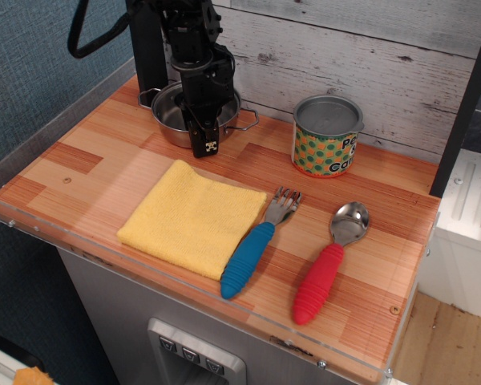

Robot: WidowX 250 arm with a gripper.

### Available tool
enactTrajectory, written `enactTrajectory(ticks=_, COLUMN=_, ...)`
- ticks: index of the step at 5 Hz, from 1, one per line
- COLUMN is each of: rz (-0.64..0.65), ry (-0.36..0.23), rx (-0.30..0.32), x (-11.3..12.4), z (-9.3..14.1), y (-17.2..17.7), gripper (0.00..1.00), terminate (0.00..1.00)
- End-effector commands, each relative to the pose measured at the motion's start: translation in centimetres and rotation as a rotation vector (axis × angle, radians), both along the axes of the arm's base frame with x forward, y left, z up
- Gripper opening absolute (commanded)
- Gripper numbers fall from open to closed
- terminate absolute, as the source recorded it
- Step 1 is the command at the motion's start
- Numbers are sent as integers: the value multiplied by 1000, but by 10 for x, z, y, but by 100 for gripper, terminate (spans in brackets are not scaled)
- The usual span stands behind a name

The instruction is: Place the silver pan on the yellow rag.

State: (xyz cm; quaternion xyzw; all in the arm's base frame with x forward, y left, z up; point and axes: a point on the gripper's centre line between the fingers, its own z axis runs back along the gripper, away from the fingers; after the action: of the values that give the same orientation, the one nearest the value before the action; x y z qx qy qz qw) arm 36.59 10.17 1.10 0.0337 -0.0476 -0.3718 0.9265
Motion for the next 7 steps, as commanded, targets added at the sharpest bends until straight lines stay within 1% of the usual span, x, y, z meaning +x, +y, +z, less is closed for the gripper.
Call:
enactTrajectory(ticks=1, rz=74, ry=-58, rx=47, x=-2, z=40, y=10, gripper=0, terminate=0)
enactTrajectory(ticks=2, rz=115, ry=-91, rx=101, x=-9, z=58, y=6, gripper=0, terminate=0)
enactTrajectory(ticks=3, rz=149, ry=-111, rx=133, x=-13, z=71, y=3, gripper=0, terminate=0)
enactTrajectory(ticks=4, rz=201, ry=-93, rx=151, x=-18, z=81, y=-11, gripper=0, terminate=0)
enactTrajectory(ticks=5, rz=271, ry=-74, rx=125, x=-27, z=85, y=-37, gripper=0, terminate=0)
enactTrajectory(ticks=6, rz=299, ry=-30, rx=68, x=-38, z=75, y=-62, gripper=0, terminate=0)
enactTrajectory(ticks=7, rz=287, ry=-1, rx=105, x=-50, z=66, y=-81, gripper=0, terminate=0)
